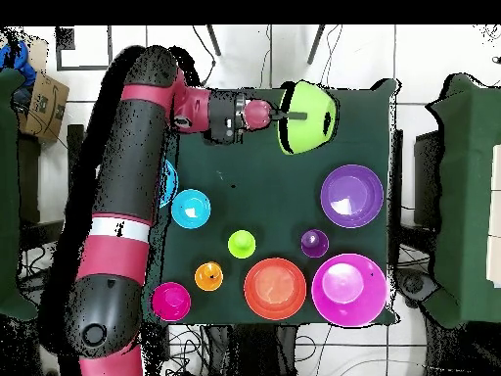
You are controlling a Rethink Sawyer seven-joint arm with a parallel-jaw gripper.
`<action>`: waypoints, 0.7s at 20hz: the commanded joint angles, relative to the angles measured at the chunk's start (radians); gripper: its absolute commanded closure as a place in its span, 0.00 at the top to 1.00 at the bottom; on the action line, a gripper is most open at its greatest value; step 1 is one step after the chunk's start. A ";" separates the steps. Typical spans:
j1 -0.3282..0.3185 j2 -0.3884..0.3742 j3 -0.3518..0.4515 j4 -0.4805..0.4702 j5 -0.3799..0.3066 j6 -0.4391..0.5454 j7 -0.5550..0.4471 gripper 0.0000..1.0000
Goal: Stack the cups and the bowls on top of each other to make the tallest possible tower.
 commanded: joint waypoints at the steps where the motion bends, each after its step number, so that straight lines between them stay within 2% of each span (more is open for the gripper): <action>1: 0.049 -0.001 0.157 0.145 0.062 -0.082 0.216 0.00; 14: 0.131 -0.104 0.224 0.403 0.026 -0.294 0.243 0.00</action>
